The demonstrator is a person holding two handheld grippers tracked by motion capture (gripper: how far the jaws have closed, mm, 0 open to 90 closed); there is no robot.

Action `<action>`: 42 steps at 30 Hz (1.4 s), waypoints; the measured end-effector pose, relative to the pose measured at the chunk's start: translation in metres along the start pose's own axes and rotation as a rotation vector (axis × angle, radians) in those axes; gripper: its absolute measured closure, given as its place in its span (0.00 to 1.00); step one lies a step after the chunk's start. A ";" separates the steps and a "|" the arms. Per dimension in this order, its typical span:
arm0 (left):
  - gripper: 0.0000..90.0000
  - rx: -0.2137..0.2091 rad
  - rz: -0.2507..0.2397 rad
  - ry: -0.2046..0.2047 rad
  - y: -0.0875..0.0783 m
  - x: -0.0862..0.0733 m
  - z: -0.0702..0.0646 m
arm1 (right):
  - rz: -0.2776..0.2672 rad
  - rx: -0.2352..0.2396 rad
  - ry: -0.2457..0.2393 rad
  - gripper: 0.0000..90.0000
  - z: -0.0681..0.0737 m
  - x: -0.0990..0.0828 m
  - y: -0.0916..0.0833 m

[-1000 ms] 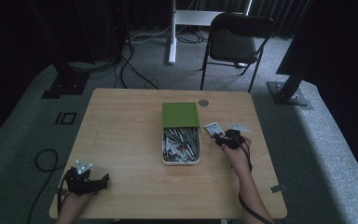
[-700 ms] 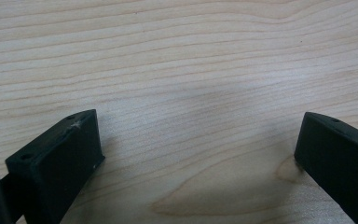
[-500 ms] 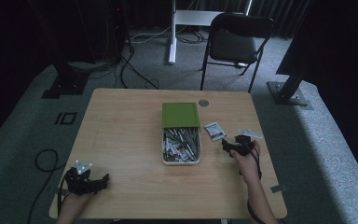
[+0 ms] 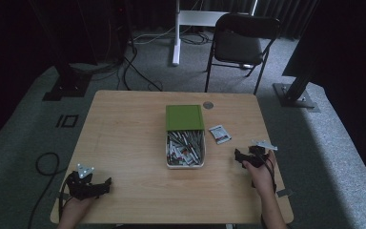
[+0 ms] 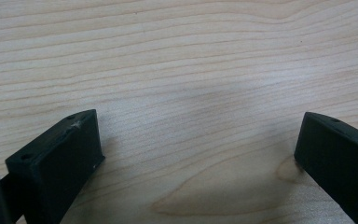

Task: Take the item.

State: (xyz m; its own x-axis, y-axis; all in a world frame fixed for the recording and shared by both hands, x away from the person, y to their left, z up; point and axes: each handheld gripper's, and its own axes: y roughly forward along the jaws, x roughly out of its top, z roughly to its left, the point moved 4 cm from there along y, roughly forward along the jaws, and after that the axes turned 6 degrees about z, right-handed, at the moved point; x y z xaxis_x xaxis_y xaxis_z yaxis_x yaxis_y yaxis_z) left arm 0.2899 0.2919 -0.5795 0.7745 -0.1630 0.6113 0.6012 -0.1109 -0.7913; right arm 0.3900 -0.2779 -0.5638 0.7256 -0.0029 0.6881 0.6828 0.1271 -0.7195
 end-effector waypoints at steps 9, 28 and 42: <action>0.01 0.000 0.000 0.000 0.000 0.000 0.000 | 0.022 -0.053 0.017 0.19 -0.015 -0.018 -0.011; 0.01 0.000 0.002 0.002 0.000 0.000 0.000 | 0.057 -0.080 -0.014 0.15 -0.012 -0.054 -0.032; 0.01 0.000 0.002 0.002 0.000 0.000 0.000 | 0.050 -0.082 -0.025 0.14 -0.009 -0.063 -0.035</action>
State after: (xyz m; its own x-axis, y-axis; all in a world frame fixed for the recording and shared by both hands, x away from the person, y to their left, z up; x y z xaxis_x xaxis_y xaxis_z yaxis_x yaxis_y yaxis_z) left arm 0.2898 0.2920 -0.5795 0.7752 -0.1654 0.6097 0.5998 -0.1106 -0.7925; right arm 0.3216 -0.2911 -0.5831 0.7575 0.0268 0.6523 0.6509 0.0452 -0.7578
